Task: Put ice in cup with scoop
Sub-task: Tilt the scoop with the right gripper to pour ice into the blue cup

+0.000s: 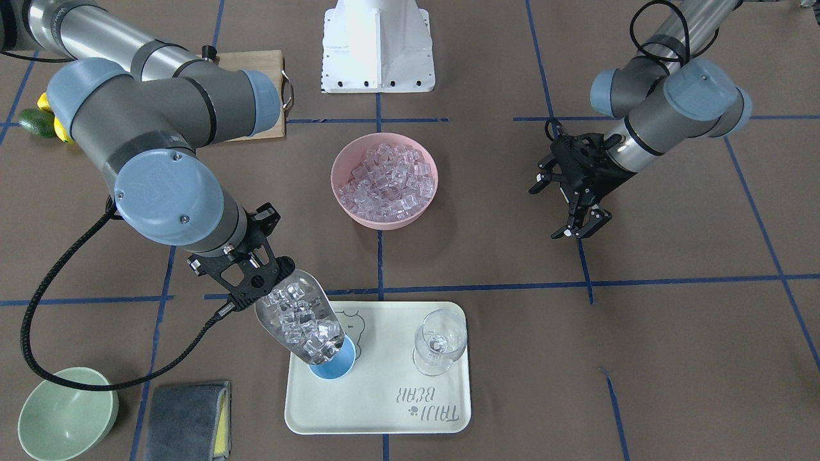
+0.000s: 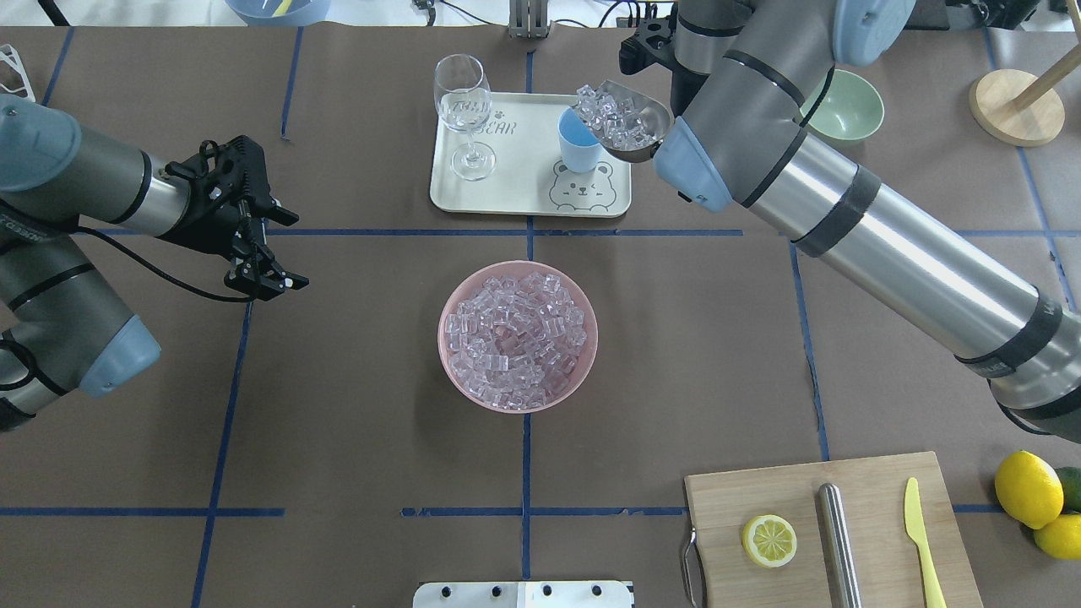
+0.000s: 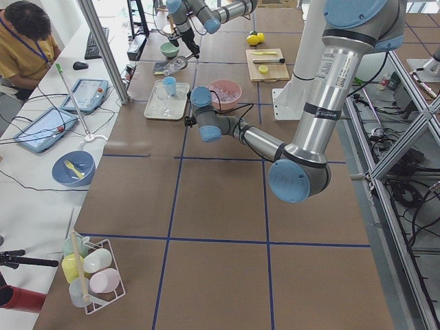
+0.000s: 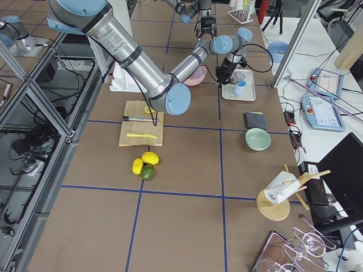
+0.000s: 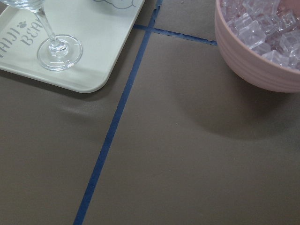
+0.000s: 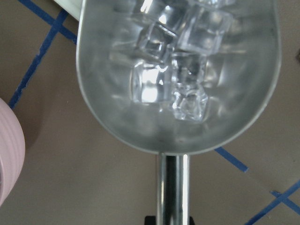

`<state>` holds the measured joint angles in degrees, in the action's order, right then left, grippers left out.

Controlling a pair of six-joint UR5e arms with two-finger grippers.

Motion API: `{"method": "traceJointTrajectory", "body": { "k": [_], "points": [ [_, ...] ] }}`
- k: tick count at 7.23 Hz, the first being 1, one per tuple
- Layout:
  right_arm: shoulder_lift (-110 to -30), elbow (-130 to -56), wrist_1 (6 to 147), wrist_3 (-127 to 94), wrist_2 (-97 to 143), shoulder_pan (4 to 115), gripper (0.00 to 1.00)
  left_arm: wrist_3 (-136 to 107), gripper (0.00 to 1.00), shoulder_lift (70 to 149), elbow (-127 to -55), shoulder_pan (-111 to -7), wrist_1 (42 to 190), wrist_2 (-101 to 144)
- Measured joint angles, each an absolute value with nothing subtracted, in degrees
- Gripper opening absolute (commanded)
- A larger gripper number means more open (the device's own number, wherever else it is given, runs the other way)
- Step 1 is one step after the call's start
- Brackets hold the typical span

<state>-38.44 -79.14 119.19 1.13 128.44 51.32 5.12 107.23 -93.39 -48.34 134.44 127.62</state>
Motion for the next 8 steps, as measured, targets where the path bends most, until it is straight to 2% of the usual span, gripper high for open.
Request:
{"method": "traceJointTrajectory", "body": {
  "k": [5,8],
  "points": [
    [-33.23,-72.91,126.4,7.46,126.0,51.3,0.0,5.19,1.0,107.27,-93.16,-48.26,134.47,127.62],
    [-31.95,-71.96,130.12,10.88,124.02,51.32,0.0,5.13,1.0,107.35,-93.24,-48.25,134.47,127.62]
  ]
}}
